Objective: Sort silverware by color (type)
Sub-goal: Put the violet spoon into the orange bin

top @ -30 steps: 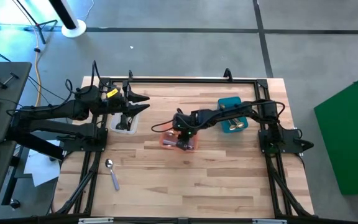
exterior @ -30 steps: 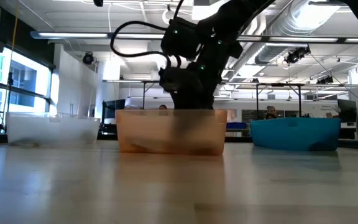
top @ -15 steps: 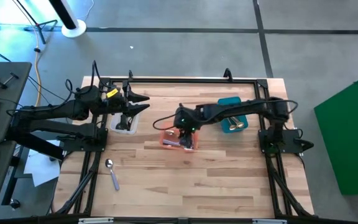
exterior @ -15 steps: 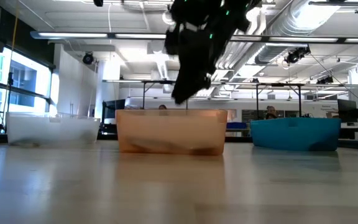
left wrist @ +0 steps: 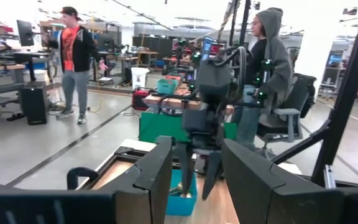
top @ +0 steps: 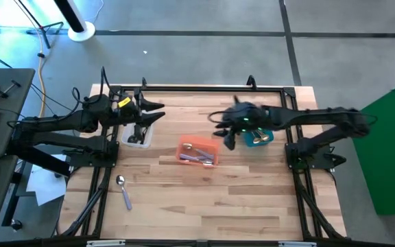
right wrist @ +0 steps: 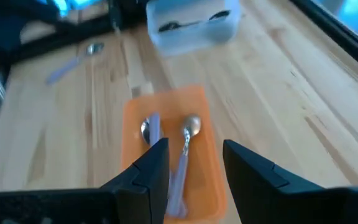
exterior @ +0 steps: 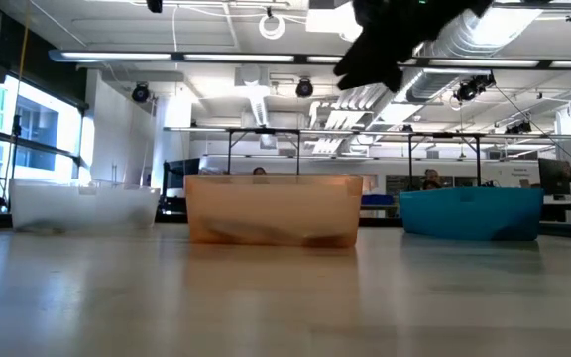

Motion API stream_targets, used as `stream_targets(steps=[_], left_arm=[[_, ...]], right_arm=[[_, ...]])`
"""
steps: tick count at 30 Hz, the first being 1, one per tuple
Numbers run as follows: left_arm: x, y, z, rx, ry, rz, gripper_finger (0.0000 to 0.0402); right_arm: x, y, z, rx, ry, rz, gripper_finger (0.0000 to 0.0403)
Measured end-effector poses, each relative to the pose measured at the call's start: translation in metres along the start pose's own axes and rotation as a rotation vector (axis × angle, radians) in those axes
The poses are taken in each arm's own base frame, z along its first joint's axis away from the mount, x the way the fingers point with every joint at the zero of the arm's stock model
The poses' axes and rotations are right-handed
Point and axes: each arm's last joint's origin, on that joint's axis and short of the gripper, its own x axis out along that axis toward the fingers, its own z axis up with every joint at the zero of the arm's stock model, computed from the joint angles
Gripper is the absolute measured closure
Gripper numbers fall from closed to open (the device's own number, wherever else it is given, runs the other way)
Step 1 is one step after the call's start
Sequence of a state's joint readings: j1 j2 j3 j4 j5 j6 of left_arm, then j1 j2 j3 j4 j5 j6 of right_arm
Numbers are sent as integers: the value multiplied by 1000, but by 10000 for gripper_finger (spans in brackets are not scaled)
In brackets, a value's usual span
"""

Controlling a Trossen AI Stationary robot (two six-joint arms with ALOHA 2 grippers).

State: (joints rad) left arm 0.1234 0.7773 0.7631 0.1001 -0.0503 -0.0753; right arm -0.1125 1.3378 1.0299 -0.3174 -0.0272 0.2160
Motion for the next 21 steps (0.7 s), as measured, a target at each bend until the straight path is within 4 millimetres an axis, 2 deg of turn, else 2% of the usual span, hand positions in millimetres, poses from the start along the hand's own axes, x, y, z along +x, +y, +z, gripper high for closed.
stream_targets(steps=[6, 10, 15, 21], left_arm=[[0, 0, 0, -2, -1, 4, 271], [0, 0, 0, -24, -1, 4, 271], [0, 0, 0, -28, -1, 3, 271], [0, 0, 0, -29, -2, 3, 271]], right_arm=[[-28, -8, -39, 168, -173, 16, 269], [-35, -11, -50, 230, -308, 50, 269], [-41, -10, -41, 191, -468, 70, 269], [-61, -1, -10, 20, -701, 158, 269]])
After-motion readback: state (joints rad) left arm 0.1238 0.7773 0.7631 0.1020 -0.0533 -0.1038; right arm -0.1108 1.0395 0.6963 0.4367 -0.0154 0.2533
